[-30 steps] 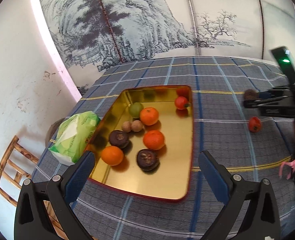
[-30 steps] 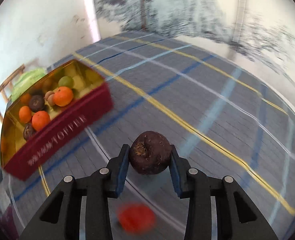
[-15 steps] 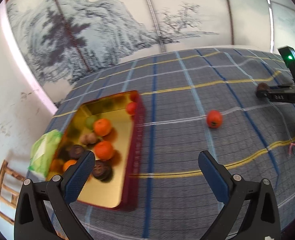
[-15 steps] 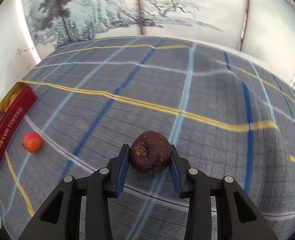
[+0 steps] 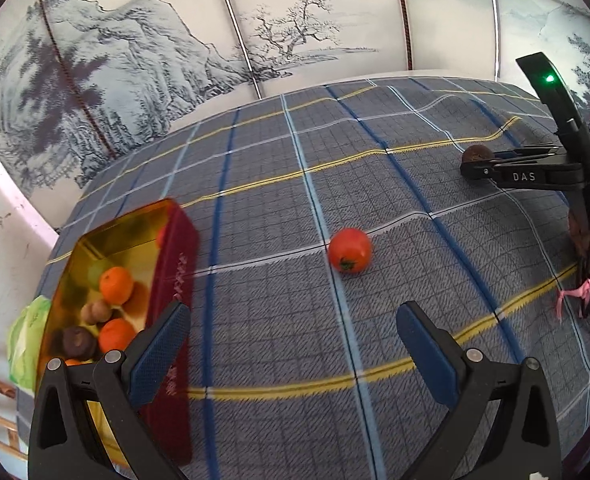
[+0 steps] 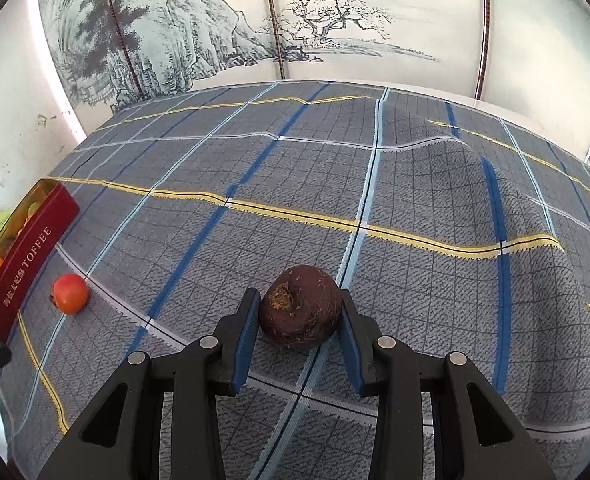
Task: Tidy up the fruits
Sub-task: 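Grasp a red tomato on the cloth with the left tool while the right tool holds the brown fruit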
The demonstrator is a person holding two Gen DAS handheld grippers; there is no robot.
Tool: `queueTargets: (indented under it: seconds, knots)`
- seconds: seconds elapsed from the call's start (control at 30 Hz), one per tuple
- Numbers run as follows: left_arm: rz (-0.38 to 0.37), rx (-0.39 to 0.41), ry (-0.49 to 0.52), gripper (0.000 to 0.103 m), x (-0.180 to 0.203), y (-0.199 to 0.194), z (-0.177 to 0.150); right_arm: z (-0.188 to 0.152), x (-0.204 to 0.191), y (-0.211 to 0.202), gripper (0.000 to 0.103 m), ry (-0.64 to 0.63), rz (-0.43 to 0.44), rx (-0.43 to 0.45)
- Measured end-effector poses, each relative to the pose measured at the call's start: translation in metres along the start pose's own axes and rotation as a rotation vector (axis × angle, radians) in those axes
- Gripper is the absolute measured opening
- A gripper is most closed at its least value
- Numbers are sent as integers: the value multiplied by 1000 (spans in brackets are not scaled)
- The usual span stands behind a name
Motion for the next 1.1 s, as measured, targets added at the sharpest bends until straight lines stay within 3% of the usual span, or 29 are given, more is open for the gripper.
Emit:
queueTargets:
  seconds: [0.2, 0.27, 0.3, 0.37, 0.4, 0.43, 0.47, 0.5, 0.53, 0.6, 0.67, 0.7, 0.73, 0.83, 0.87, 0.93, 0.97, 1.0, 1.07, 1.1]
  knots:
    - [-25, -11, -2, 102, -1, 18, 11, 1, 12, -1, 39, 1, 7, 0]
    - [-29, -23, -10, 102, -3, 25, 15, -4, 46, -9, 39, 5, 13, 1]
    - [-33, -25, -16, 102, -3, 28, 17, -3, 27, -9, 39, 5, 15, 1]
    - [-38, -31, -26, 102, -5, 34, 20, -3, 43, -8, 39, 5, 17, 1]
    - [-37, -37, -32, 102, -5, 38, 21, -7, 75, -14, 39, 5, 17, 1]
    - [-41, -41, -38, 102, -5, 42, 23, -5, 25, -7, 39, 4, 18, 1]
    - [-46, -43, -41, 102, -6, 43, 23, -2, 19, -3, 39, 3, 19, 1]
    - [-50, -46, -44, 102, -6, 46, 24, -8, 51, -12, 39, 3, 18, 1]
    - [-51, -47, -44, 102, -5, 48, 25, -4, 33, -4, 39, 3, 19, 1]
    - [-53, -46, -40, 101, -4, 53, 26, -6, 42, -7, 39, 2, 21, 1]
    - [-56, -47, -38, 98, -2, 58, 27, -4, 25, -3, 40, 2, 22, 1]
    - [-58, -48, -37, 95, -2, 60, 28, -9, 59, -12, 40, 1, 23, 1]
    - [-59, -51, -36, 93, -1, 62, 28, -2, 19, -2, 40, 2, 24, 1]
    - [-73, -63, -36, 80, 0, 71, 28, -4, 32, -4, 40, -2, 32, 2]
    - [-82, -68, -38, 76, 1, 73, 28, 2, 2, 6, 40, -2, 32, 2]
    - [-126, -60, -53, 61, 0, 75, 29, 4, -4, 12, 40, -2, 34, 2]
    - [-136, -56, -53, 59, 1, 75, 30, 5, -5, 14, 40, -3, 35, 2]
    - [-140, -52, -53, 52, 2, 75, 30, 1, 26, 10, 41, -4, 36, 2]
    - [-149, -42, -57, 44, 4, 75, 30, 4, 17, 1, 42, -9, 37, 2]
    - [-141, -36, -55, 43, 5, 74, 30, 0, 36, -3, 43, -12, 38, 2]
Point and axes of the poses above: each gripper's, at about its wrist camera, not at the fingertips, and y roughly the way its jaws point, x to its right, z to its top, the point moved 3 cm from there along y, roughly the way its jaws point, and after that the axes turned 8 degrees about -z, right-handed, at the moved point
